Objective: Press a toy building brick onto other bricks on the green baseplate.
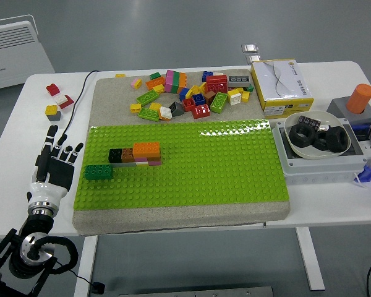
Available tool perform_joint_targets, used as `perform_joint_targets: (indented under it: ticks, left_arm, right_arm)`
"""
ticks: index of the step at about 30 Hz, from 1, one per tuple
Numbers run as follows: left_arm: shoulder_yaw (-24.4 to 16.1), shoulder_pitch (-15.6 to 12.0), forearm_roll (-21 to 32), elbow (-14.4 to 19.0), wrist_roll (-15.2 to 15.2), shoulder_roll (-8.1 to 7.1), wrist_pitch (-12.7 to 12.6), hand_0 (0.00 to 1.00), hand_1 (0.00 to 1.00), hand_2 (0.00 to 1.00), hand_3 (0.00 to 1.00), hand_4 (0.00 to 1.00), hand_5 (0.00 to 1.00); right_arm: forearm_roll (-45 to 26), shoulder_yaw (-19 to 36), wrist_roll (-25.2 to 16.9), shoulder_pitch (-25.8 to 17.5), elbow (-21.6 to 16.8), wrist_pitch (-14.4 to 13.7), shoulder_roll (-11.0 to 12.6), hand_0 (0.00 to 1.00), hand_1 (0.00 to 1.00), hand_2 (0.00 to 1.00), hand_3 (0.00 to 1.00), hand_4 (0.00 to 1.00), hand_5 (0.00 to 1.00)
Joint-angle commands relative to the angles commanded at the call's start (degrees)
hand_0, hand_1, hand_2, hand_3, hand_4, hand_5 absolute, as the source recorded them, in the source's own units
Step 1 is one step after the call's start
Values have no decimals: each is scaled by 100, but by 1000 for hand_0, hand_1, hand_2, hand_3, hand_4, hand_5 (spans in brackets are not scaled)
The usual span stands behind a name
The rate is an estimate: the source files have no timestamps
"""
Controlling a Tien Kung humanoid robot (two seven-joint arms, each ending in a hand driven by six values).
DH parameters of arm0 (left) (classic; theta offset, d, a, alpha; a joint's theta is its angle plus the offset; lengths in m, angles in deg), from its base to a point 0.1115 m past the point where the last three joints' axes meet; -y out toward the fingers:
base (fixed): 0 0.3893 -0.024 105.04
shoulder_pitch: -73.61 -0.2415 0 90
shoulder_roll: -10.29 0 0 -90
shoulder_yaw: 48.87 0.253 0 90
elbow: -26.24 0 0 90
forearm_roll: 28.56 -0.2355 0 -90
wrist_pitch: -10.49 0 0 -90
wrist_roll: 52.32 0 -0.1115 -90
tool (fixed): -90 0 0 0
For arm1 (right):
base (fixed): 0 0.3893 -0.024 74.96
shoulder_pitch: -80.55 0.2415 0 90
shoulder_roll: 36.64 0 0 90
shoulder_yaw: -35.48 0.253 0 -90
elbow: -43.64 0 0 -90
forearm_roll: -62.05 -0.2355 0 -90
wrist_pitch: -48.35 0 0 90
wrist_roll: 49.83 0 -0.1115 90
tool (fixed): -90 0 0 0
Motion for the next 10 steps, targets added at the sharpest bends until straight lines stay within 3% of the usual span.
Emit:
perform_joint_targets:
  ticks: [10]
  left_arm:
    - [-449,-42,-232,148,-10,-3,-20,442,294,397,552,842,308]
  right_arm:
    - [480,595,-22,6,0,62,-10,707,674,741,781,833,998]
